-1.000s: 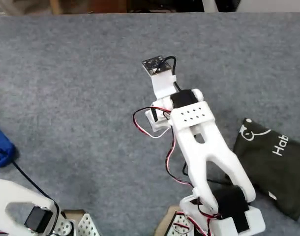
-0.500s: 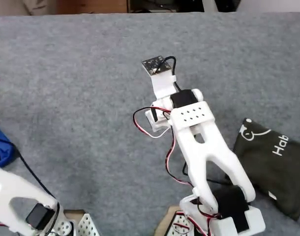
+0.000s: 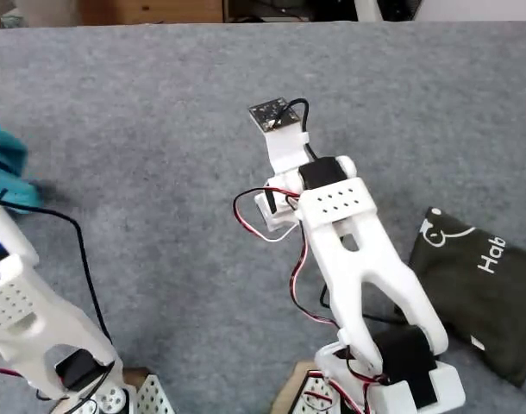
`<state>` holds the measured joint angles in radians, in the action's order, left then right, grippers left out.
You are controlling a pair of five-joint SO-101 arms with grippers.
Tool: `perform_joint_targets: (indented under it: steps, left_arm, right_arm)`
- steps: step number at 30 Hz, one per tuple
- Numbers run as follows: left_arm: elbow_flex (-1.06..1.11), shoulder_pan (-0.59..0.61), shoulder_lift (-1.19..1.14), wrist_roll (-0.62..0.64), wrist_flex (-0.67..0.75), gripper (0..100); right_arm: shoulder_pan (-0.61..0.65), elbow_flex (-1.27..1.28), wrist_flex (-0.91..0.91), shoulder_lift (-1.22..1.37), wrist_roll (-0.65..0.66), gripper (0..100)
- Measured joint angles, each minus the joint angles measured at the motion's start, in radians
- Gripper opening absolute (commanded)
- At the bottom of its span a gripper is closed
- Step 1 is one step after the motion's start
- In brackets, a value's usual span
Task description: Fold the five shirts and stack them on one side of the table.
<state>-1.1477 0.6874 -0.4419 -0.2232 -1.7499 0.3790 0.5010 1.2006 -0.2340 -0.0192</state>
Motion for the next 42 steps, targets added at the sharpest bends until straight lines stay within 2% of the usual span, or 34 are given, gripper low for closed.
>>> perform_joint_targets:
  steps: [6,19,28,32,36,42]
  left_arm:
    - [0.146,-0.018,0.015,0.026,0.000,2]
    - [0.233,-0.028,0.015,0.026,0.000,2]
    - [0.250,-0.157,0.015,0.026,0.000,2]
    - [0.250,-0.292,0.080,0.074,0.000,2]
    - [0.264,-0.479,0.150,0.035,0.000,2]
    - [0.440,-0.658,0.166,0.057,0.000,2]
  right_arm:
    - [0.000,0.000,0.000,0.000,0.000,3.0]
    - [0.000,0.000,0.000,0.000,0.000,3.0]
    - [-0.021,-0.034,0.015,0.000,0.000,3.0]
    - [-0.040,-0.115,0.077,-0.029,0.000,3.0]
    - [-0.064,-0.124,0.137,-0.037,0.000,3.0]
    - [-0.074,-0.124,0.144,-0.037,0.000,3.0]
